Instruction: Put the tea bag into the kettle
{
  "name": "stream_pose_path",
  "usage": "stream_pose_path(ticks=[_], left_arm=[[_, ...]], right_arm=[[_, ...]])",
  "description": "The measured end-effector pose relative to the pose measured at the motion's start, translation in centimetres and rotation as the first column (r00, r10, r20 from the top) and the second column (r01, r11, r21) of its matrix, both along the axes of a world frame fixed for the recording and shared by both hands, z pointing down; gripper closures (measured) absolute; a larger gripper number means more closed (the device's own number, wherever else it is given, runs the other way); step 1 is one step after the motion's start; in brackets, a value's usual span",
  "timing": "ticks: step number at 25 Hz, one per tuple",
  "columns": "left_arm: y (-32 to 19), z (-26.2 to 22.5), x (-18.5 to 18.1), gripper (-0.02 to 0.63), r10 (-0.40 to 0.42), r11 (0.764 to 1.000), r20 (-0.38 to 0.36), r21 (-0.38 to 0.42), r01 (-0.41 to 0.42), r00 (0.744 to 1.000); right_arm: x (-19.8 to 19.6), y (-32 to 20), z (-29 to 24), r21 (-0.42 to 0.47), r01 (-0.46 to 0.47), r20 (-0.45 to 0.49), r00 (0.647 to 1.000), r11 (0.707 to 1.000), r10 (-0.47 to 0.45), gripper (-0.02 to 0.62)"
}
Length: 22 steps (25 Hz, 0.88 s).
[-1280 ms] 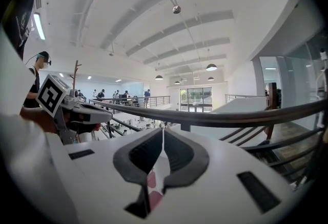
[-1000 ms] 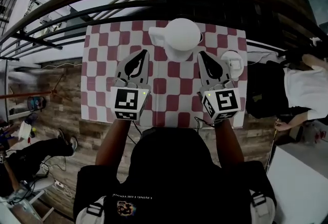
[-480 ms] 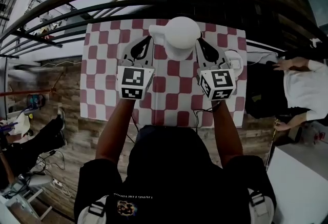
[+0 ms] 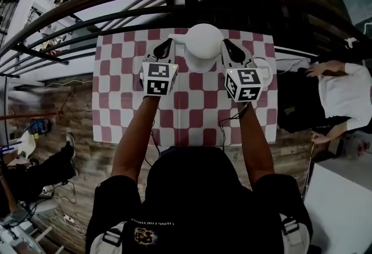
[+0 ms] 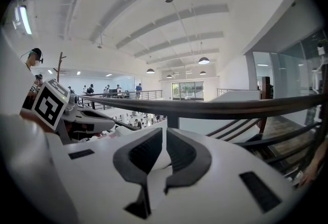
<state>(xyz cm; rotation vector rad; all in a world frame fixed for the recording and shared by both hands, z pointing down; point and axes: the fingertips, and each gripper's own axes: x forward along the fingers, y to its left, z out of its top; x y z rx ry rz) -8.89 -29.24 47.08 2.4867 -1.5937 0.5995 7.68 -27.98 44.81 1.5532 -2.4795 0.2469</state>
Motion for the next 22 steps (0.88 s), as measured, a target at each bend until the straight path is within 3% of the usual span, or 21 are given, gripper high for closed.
stream_pose_path(ticks=[18, 22], left_arm=[[-1.5, 1.4, 0.1, 0.601, 0.032, 0.999, -0.016, -0.016, -0.032, 0.999], [-1.2, 1.3, 0.1, 0.601, 0.045, 0.998, 0.01, -0.039, -0.045, 0.999]], right_arm=[[1.7, 0.2, -0.2, -0.03, -0.074, 0.105, 0.992, 0.997, 0.077, 0.573], [1.3, 0.2, 0.2, -0.06, -0.058, 0.131, 0.989, 0.997, 0.065, 0.503]])
